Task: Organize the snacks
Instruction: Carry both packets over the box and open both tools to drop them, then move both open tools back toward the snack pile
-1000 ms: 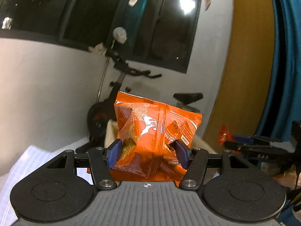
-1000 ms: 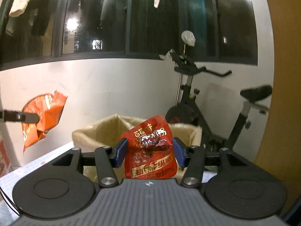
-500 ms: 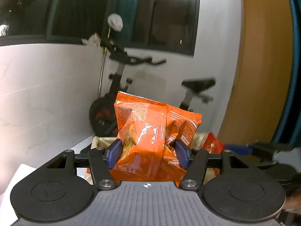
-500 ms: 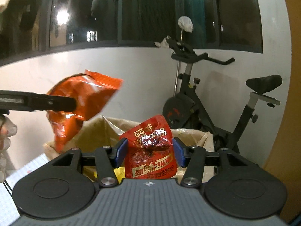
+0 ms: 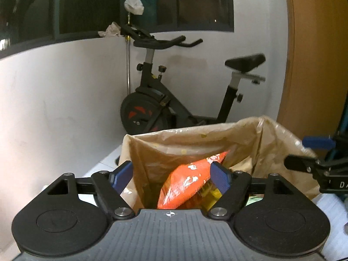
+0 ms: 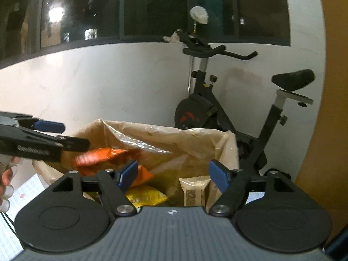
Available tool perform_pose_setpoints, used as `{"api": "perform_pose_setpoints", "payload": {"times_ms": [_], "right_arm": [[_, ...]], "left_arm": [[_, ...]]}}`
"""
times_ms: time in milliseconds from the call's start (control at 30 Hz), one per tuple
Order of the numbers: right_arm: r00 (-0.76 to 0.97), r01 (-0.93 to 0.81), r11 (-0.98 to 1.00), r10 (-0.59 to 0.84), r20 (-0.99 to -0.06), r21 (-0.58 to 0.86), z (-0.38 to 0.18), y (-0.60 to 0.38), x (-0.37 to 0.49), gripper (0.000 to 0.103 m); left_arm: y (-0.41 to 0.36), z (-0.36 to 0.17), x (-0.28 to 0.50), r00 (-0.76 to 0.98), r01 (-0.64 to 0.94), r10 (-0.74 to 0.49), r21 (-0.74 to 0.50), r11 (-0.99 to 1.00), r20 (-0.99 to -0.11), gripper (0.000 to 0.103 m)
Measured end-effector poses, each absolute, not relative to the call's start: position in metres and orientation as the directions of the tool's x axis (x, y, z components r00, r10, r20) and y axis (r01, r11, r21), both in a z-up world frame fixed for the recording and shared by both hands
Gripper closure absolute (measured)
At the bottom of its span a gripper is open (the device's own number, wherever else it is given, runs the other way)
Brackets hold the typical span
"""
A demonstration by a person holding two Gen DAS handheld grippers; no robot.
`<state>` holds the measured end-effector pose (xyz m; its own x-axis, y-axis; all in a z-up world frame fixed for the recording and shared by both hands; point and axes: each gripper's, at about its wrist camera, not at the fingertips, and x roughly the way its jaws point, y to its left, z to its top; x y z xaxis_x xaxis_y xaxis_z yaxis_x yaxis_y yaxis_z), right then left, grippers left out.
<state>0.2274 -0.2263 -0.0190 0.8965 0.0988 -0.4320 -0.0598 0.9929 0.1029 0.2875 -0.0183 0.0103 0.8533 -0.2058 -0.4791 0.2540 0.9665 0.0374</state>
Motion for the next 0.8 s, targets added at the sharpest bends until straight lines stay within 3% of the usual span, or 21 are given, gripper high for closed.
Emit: {"api": "perform_pose_setpoints", "payload": {"times_ms": [433, 633, 800], "right_arm": [[0.918, -0.071, 0.971, 0.154, -0.366, 0.230, -0.026, -0.225, 0.146, 0.028], [0.886, -0.082, 0.966, 0.183, -0.425, 0.243, -0.057, -0.202, 0.126, 0.028], [0.819, -0.098, 0.966, 0.215, -0.531, 0.239, -0.097, -0.180, 0.116, 0.028]], "left_arm": [[0.071, 0.004, 0.220, 0.829, 0.239, -0.264, -0.115, 0.964, -0.492, 0.021], [0.094, -0.032, 0.199, 0.782, 0.244, -0.294, -0.164, 0.956, -0.549, 0.018], [0.095, -0.067, 0.183, 0.736, 0.241, -0.326, -0.221, 0.945, -0.593, 0.018]]}}
